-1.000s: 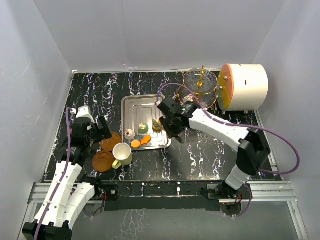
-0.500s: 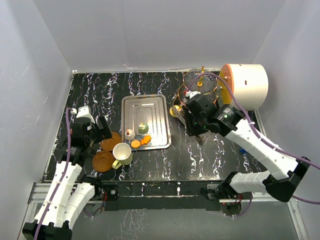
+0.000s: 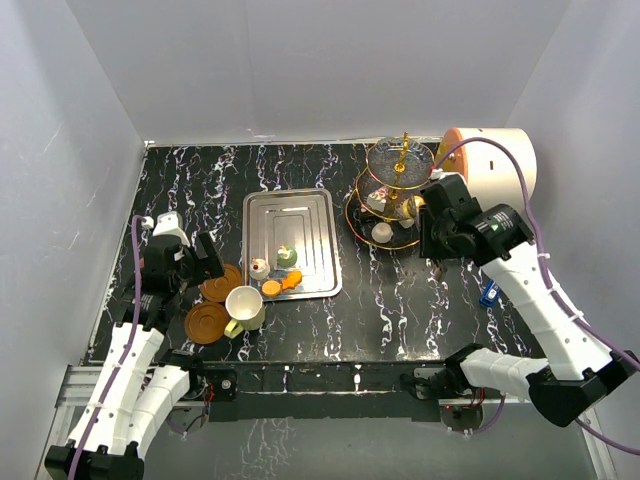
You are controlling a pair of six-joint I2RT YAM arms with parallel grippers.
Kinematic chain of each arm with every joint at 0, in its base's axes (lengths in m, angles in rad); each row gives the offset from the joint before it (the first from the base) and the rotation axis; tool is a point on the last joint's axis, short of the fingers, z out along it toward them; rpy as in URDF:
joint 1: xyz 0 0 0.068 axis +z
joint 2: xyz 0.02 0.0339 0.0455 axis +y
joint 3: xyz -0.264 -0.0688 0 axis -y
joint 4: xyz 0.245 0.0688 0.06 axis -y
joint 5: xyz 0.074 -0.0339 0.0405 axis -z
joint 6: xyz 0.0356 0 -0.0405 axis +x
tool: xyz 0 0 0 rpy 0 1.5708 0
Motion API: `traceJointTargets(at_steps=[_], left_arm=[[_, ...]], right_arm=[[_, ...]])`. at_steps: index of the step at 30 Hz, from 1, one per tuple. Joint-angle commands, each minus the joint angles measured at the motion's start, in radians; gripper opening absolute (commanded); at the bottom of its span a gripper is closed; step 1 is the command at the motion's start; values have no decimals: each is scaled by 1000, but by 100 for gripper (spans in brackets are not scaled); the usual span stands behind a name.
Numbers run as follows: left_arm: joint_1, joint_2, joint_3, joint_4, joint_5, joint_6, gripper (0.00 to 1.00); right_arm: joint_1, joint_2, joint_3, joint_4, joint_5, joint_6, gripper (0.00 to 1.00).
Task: Serve the afternoon tea
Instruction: Place the desert on the desert table.
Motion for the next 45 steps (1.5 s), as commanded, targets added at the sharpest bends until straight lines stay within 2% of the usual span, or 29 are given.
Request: traceJointTargets(at_steps=[1, 13, 34, 45], left_arm=[[-2, -12, 7, 8, 7, 11, 99], [-2, -1, 7, 6, 1, 8, 99], [-2, 12, 7, 2, -7, 1, 99], [-2, 7, 8, -2, -17, -2, 99]], right_arm=[[-85, 15, 26, 100, 14, -66, 22], [-255, 101, -15, 328, -136, -134, 21], [-286, 158, -178, 671, -205, -140, 21], [-289, 191, -187, 706, -236, -180, 23]])
